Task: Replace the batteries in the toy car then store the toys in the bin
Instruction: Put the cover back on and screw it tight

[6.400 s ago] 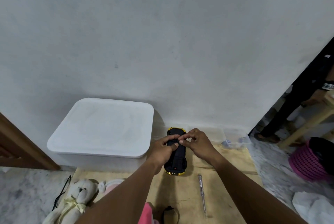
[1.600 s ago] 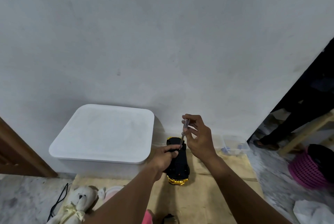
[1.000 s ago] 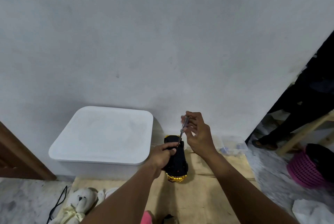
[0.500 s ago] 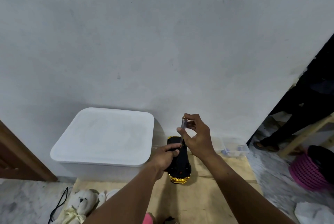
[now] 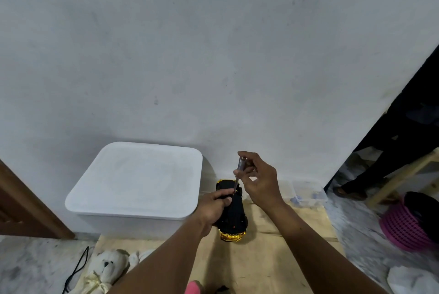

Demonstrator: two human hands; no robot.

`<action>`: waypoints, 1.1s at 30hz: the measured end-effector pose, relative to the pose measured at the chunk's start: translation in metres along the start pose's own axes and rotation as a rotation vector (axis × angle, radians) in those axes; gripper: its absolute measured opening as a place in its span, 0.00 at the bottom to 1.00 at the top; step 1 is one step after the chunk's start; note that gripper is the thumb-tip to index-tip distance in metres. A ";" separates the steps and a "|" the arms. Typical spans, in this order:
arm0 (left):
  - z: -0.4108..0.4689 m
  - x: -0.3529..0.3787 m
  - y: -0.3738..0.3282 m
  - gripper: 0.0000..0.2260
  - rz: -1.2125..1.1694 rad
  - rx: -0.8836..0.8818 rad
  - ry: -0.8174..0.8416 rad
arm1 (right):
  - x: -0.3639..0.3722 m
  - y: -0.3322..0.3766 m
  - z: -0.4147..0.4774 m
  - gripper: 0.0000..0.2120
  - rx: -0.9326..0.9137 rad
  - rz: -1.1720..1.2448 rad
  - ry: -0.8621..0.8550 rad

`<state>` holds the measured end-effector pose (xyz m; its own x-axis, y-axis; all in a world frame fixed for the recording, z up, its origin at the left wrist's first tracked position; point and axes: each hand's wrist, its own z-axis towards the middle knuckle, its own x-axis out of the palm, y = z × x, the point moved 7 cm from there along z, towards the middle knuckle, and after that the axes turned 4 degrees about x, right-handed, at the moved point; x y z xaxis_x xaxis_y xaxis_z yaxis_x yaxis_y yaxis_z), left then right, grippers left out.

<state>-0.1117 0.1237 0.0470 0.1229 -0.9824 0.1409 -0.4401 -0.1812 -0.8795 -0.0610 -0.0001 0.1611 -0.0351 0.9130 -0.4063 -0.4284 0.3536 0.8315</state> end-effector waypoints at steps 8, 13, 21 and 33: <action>-0.002 0.006 -0.004 0.12 -0.003 0.018 0.018 | 0.004 0.002 0.001 0.25 0.036 0.038 -0.001; -0.003 0.010 -0.006 0.12 0.000 0.020 0.030 | -0.003 0.003 0.003 0.18 0.019 0.005 -0.109; 0.000 -0.005 -0.003 0.13 -0.008 0.007 -0.018 | -0.012 -0.002 0.002 0.24 0.059 0.023 -0.116; -0.002 0.001 -0.005 0.13 -0.006 0.006 0.020 | -0.006 0.001 0.006 0.20 0.015 0.046 -0.028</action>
<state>-0.1109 0.1235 0.0521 0.1078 -0.9821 0.1546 -0.4340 -0.1864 -0.8814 -0.0558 -0.0044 0.1667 -0.0289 0.9336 -0.3571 -0.4136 0.3141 0.8546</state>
